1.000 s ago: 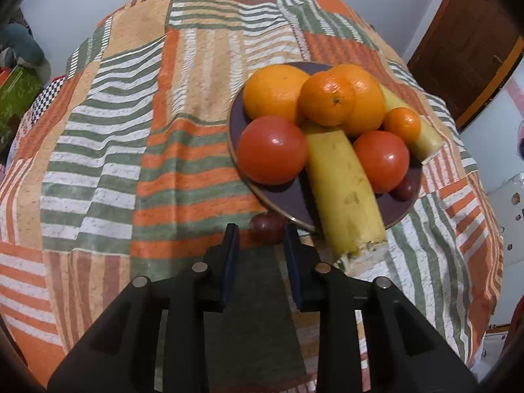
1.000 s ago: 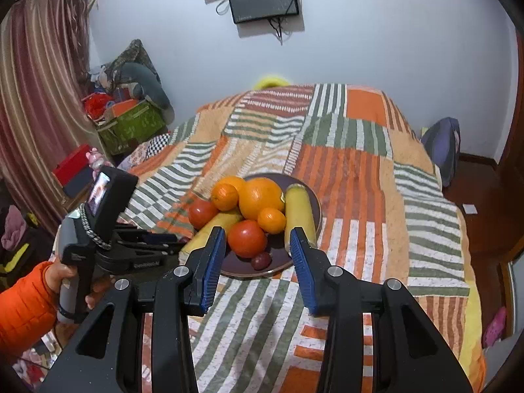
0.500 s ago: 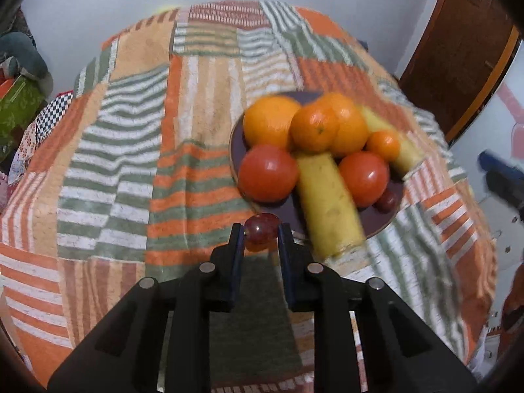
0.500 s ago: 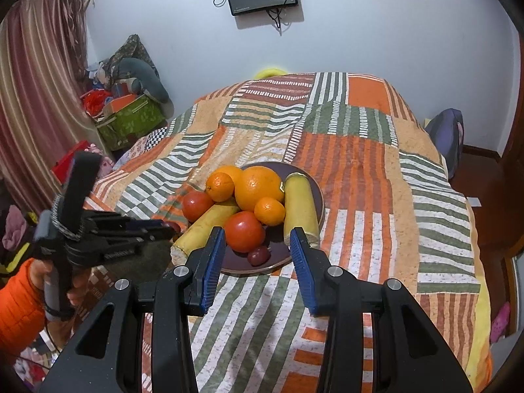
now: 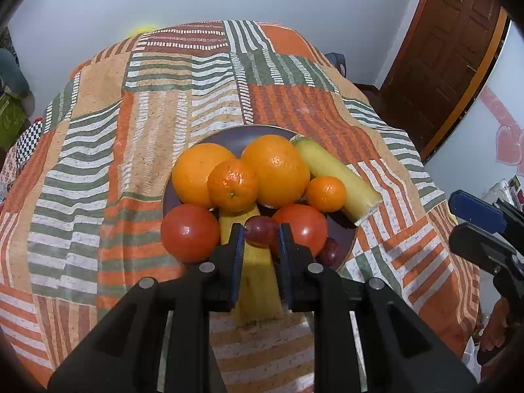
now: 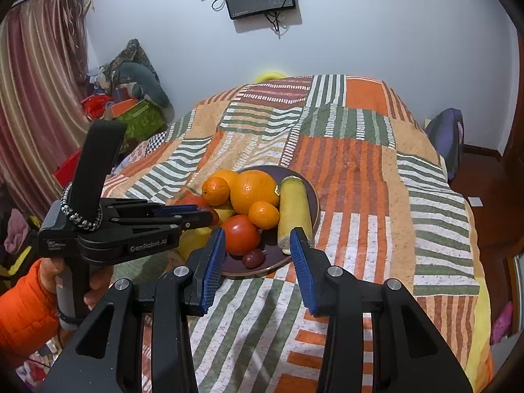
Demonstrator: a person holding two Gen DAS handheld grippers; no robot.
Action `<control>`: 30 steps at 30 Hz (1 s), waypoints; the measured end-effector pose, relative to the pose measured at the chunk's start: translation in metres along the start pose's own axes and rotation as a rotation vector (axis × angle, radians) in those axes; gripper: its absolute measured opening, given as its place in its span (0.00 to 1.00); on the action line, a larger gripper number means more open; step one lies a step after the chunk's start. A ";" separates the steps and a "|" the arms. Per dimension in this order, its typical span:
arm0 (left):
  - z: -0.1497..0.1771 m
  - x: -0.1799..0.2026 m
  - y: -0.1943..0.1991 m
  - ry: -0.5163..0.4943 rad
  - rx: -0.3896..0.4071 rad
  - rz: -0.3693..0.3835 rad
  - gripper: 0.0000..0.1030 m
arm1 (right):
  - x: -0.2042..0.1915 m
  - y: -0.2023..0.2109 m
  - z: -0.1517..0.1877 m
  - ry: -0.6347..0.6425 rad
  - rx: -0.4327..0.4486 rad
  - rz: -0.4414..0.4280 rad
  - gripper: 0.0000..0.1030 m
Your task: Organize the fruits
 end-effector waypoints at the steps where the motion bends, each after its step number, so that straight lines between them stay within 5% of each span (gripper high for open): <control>1: -0.001 -0.001 -0.001 0.006 0.001 0.001 0.20 | 0.001 -0.001 0.000 0.001 0.000 0.000 0.37; 10: 0.005 -0.002 0.008 -0.011 -0.001 -0.021 0.28 | 0.003 -0.004 0.000 -0.005 0.005 0.005 0.37; 19: -0.042 0.007 0.114 -0.005 0.249 -0.069 0.28 | -0.008 0.025 -0.028 0.016 0.079 0.018 0.37; 30: -0.085 0.047 0.264 -0.027 0.567 -0.118 0.28 | -0.050 0.115 -0.087 0.076 0.292 0.029 0.37</control>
Point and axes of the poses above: each gripper's, at about its wrist camera, not at the fingertips, and y roughly against the way its jaws point, x to its right, z to its underside, the point moved 10 cm from there along -y, roughly the way its jaws point, and after that the axes turned 15 degrees about x, right-handed, at the moved point
